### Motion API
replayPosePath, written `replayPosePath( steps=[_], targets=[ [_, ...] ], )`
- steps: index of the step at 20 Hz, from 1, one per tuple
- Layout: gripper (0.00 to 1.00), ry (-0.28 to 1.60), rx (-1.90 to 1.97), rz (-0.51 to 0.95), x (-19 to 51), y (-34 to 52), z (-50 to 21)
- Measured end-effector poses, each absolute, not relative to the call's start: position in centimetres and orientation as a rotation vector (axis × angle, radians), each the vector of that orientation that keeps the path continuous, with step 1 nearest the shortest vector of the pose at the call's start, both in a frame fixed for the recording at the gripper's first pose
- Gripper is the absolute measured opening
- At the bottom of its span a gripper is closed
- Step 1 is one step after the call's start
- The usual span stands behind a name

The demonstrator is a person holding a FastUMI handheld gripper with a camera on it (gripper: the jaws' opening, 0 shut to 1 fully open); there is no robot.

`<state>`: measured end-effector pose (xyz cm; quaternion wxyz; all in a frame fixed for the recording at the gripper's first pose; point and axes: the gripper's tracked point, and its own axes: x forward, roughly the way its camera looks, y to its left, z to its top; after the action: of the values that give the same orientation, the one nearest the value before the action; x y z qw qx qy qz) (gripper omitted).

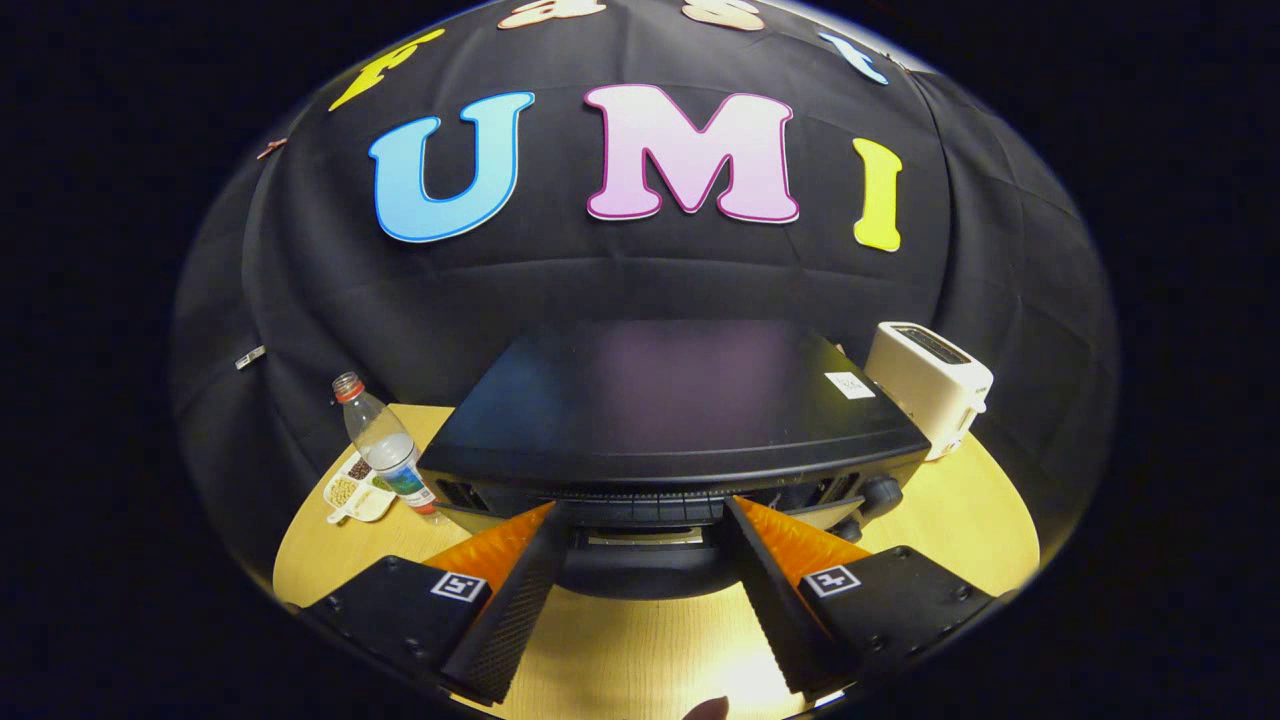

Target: Open the toaster oven, put the food inside, and close the toaster oven door.

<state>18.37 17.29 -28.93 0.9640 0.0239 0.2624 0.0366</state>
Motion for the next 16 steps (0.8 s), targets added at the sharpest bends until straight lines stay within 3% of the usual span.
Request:
replayPosePath(
  steps=[16],
  targets=[
    [1.00, 0.695, -0.024, 0.096, 7.0, 16.9, -36.8]
  ],
)
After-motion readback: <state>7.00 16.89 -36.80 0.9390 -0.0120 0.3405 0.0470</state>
